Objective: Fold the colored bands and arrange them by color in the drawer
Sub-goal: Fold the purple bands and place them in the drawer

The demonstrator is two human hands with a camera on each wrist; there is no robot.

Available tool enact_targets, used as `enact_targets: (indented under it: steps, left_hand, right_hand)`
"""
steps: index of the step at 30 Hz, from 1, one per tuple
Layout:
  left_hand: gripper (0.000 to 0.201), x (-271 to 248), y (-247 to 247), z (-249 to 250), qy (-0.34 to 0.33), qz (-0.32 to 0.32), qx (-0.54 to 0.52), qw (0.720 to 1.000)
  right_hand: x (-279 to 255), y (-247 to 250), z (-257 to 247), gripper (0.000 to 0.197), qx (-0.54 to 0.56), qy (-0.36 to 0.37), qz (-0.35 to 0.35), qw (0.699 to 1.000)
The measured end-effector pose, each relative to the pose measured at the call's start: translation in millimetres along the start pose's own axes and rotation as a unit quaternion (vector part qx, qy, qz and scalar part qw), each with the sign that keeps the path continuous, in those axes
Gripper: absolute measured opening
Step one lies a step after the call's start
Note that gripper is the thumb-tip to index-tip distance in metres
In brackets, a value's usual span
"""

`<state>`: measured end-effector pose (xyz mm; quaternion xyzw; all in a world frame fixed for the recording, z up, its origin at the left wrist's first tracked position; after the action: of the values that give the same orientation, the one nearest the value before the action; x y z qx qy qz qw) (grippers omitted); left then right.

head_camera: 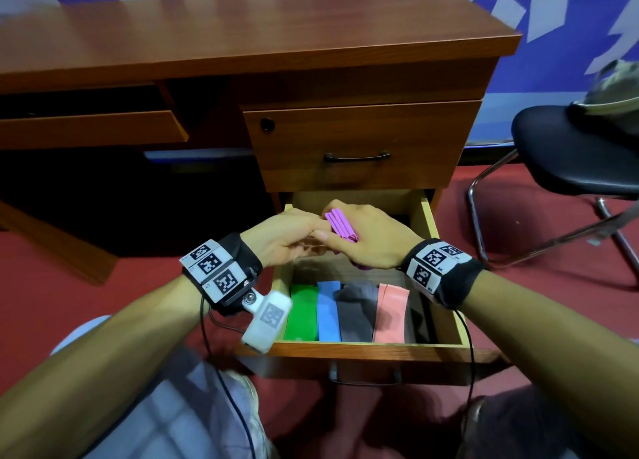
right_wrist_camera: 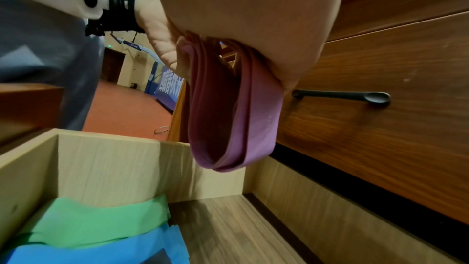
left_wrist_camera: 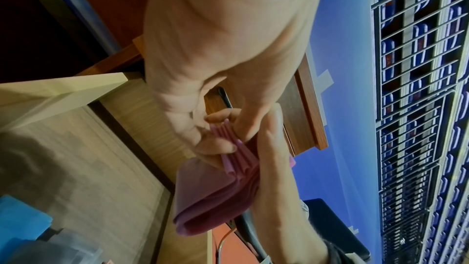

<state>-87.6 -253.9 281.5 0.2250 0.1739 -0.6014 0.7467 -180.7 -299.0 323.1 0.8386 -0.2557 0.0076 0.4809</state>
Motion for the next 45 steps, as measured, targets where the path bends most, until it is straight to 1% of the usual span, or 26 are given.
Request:
enact_targets:
  steps: [2, 4, 6, 9, 11, 14, 20, 22, 24, 27, 28, 29, 30, 31, 32, 33, 34, 35, 37, 38, 39, 40, 41, 43, 44, 45]
  left_hand:
    - [0.013, 1.0, 2.6, 2.9, -0.012, 0.007, 0.017, 1.000]
    - [0.012, 0.3, 1.6, 7.3, -0.025, -0.001, 0.034, 0.999]
    - [0.010, -1.5, -0.1, 9.3, -0.029, -0.010, 0.038, 0.999]
    - [0.014, 0.7, -0.6, 9.4, -0.031, -0.022, 0.016, 0.999]
    - [0.016, 0.8, 0.3, 8.6, -0.025, -0.028, 0.003, 0.999]
    - [0.018, 0.8, 0.8, 7.6, -0.012, -0.038, -0.009, 0.999]
    - [0.021, 2.6, -3.6, 5.1, 0.003, -0.061, -0.042, 0.997]
    - [0.023, 2.2, -4.7, 4.8, 0.010, -0.058, -0.068, 0.996]
    - [0.025, -0.1, -4.3, 5.2, 0.022, -0.056, -0.110, 0.992]
    - [0.018, -8.2, -3.4, 10.9, 0.042, -0.092, -0.188, 0.977]
    - [0.021, -11.3, -2.8, 14.2, 0.045, -0.107, -0.221, 0.968]
    - [0.029, -13.3, -1.0, 17.4, 0.045, -0.116, -0.254, 0.959]
    - [0.041, -13.4, 1.3, 19.8, 0.041, -0.121, -0.281, 0.951]
    - [0.051, -13.9, 2.2, 22.7, 0.035, -0.130, -0.296, 0.946]
    - [0.058, -14.7, 2.1, 26.1, 0.024, -0.138, -0.299, 0.944]
    - [0.061, -15.6, 1.8, 29.5, 0.011, -0.139, -0.293, 0.946]
    - [0.062, -14.1, 2.4, 31.6, -0.003, -0.129, -0.273, 0.953]
    - [0.061, -11.4, 4.7, 34.0, -0.025, -0.105, -0.236, 0.966]
    - [0.062, -2.4, 16.7, 37.7, -0.086, -0.014, -0.122, 0.989]
    - [0.066, 3.0, 23.8, 38.2, -0.109, 0.037, -0.063, 0.991]
    - [0.067, 5.7, 27.1, 39.7, -0.122, 0.064, -0.018, 0.990]
    - [0.067, 8.0, 25.8, 39.6, -0.127, 0.062, 0.008, 0.990]
    - [0.066, 10.5, 18.6, 37.7, -0.126, 0.026, 0.015, 0.992]
    - [0.055, 9.1, -5.2, 31.6, -0.118, -0.091, 0.004, 0.989]
    - [0.051, 6.9, -14.1, 28.8, -0.115, -0.128, 0.001, 0.985]
    - [0.055, 6.3, -19.0, 25.5, -0.110, -0.149, 0.002, 0.983]
  right_hand:
    - [0.0, 7.1, 1.0, 0.051, -0.005, -0.002, 0.016, 1.000]
    - [0.1, 9.9, 2.7, 0.053, -0.007, -0.004, 0.024, 1.000]
    - [-0.1, 7.8, 2.2, 0.056, -0.014, 0.001, 0.015, 1.000]
    - [-1.2, -2.3, 3.3, 0.059, -0.019, 0.013, -0.020, 1.000]
    - [-0.9, -4.9, 6.2, 0.061, -0.007, 0.012, -0.027, 1.000]
    - [-0.1, -2.7, 6.4, 0.060, 0.008, 0.019, -0.018, 1.000]
    - [2.5, -10.1, 9.5, 0.060, -0.015, 0.021, -0.013, 1.000]
    - [2.3, -10.6, 10.5, 0.052, -0.014, 0.015, -0.009, 1.000]
    - [1.6, -10.1, 13.2, 0.038, -0.003, 0.002, -0.009, 1.000]
    - [3.0, -8.6, 19.6, 0.022, 0.002, -0.023, -0.026, 0.999]
    - [3.6, -8.2, 20.5, 0.019, 0.005, -0.028, -0.033, 0.999]
    - [4.2, -7.3, 23.7, 0.015, 0.014, -0.035, -0.035, 0.999]
    - [4.5, -3.9, 25.8, 0.010, 0.035, -0.047, -0.027, 0.998]
    - [3.5, 0.4, 29.8, 0.007, 0.074, -0.077, -0.017, 0.994]
    - [2.5, 4.0, 34.5, 0.007, 0.136, -0.116, -0.007, 0.984]
    - [1.3, 6.9, 38.3, 0.010, 0.211, -0.154, 0.004, 0.965]
    - [1.7, 7.9, 43.1, 0.014, 0.285, -0.185, 0.020, 0.940]
    - [2.4, 11.2, 45.1, 0.017, 0.346, -0.203, 0.043, 0.915]
    - [6.9, 16.6, 44.5, 0.022, 0.452, -0.204, 0.091, 0.863]
    - [9.1, 19.1, 40.2, 0.022, 0.507, -0.193, 0.107, 0.833]
    - [10.0, 20.9, 36.4, 0.024, 0.555, -0.186, 0.119, 0.802]
    - [9.7, 23.0, 31.3, 0.025, 0.599, -0.181, 0.127, 0.770]
    - [8.6, 24.9, 27.6, 0.027, 0.637, -0.180, 0.131, 0.738]
    - [6.1, 27.2, 18.7, 0.033, 0.702, -0.177, 0.120, 0.680]
    - [5.4, 27.4, 14.0, 0.037, 0.723, -0.176, 0.109, 0.660]
    - [4.4, 28.6, 9.8, 0.041, 0.734, -0.176, 0.101, 0.648]
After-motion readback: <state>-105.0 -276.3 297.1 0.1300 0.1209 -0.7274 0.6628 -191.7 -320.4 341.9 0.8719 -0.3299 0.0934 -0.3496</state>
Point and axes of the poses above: each hand's wrist, its own x-axis towards the middle knuckle, its own y-axis out of the back of the hand, z = x × y, the point moved 9 cm from there along x, towards the middle knuckle, and after that the axes turned 4 degrees about x, right-handed, at the moved point
